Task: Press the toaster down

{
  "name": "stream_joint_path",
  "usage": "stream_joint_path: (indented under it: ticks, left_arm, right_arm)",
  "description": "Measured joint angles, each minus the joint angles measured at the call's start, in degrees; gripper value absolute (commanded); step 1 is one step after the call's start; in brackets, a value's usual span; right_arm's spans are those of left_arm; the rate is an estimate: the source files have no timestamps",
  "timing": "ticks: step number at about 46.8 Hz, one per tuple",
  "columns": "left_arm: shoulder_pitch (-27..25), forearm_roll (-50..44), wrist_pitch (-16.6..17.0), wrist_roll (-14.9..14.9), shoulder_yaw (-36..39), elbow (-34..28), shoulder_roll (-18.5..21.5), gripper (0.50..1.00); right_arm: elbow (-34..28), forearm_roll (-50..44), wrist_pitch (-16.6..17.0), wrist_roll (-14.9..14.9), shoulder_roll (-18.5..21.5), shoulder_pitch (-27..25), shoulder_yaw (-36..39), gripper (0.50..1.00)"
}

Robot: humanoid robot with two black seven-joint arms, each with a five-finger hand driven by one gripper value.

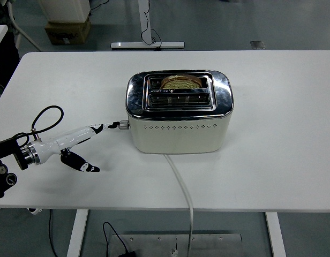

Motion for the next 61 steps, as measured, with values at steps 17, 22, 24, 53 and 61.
stream_joint_path:
  ticks: [17,22,24,53,61]
  left_arm:
    - [0.0,-0.3,0.0,0.0,0.1,0.6,-0.6,1.0]
    - [0.0,-0.5,0.0,0.0,0.1,1.4,-1.0,1.0]
    - [0.2,-0.5,0.0,-0.1,0.2,1.9,-1.1,1.0]
    - [-0.2,-13.4,1.2,-0.2,0.0,2.7,-0.5,1.0]
    - [-1.0,-20.0,0.7,-0.2,-0.4,2.7,-0.2,1.0]
  right_arm:
    - [0.0,0.0,0.0,0.0,0.0,0.0,0.0,0.998]
    - [0.0,0.0,0.0,0.0,0.0,0.0,0.0,0.998]
    - [0.0,0.0,0.0,0.0,0.0,0.0,0.0,0.998]
    - [0.0,0.0,0.0,0.0,0.0,0.0,0.0,0.998]
    - [0.0,0.0,0.0,0.0,0.0,0.0,0.0,0.998]
